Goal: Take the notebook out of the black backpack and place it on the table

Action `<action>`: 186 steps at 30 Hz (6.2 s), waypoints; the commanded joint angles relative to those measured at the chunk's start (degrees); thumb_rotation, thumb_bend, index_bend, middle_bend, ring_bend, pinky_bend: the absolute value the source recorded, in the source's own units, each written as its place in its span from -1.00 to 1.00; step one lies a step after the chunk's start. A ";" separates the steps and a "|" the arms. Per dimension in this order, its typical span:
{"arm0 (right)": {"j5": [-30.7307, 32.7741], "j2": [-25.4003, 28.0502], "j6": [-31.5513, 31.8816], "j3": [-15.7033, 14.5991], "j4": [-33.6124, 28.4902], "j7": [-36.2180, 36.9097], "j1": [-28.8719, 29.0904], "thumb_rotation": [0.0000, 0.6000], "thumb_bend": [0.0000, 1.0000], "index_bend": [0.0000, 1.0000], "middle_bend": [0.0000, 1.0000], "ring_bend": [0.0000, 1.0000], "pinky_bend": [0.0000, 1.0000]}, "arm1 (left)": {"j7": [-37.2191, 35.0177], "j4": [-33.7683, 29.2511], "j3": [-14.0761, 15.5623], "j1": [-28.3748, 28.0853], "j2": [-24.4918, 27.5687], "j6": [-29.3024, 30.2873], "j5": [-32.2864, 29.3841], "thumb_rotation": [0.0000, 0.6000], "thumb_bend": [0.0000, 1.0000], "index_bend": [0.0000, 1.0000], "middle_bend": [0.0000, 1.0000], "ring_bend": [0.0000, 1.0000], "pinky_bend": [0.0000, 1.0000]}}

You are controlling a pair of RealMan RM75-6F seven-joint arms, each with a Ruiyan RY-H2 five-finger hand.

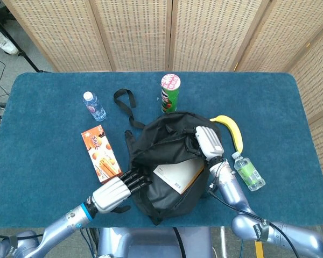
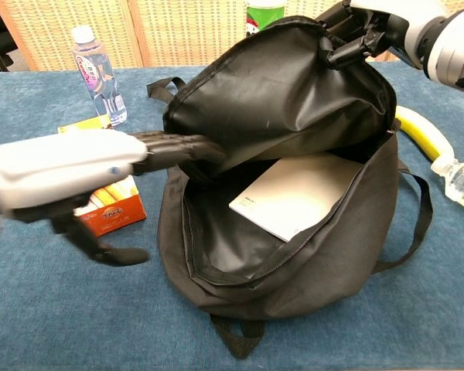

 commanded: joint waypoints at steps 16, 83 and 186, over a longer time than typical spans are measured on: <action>9.27 3.65 1.19 0.17 -6.63 -1.03 3.76 1.00 0.09 0.36 0.25 0.06 -0.17 | 8.63 16.76 -6.62 -10.33 -19.87 -6.37 -11.30 1.00 -0.47 -1.00 -1.00 -1.00 -1.00; 16.74 14.33 0.27 -0.18 -14.70 9.37 8.36 1.00 0.09 0.36 0.25 0.06 -0.24 | 7.25 45.34 -7.10 -19.81 -41.12 -1.46 -15.66 1.00 0.41 -0.30 -0.73 -0.74 -0.49; -37.44 22.88 -10.44 -23.01 5.45 21.71 0.58 1.00 -1.00 -0.77 -1.00 -1.00 -0.67 | -38.98 18.27 9.91 9.34 23.77 26.15 -3.90 1.00 -0.65 -1.00 -1.00 -1.00 -0.92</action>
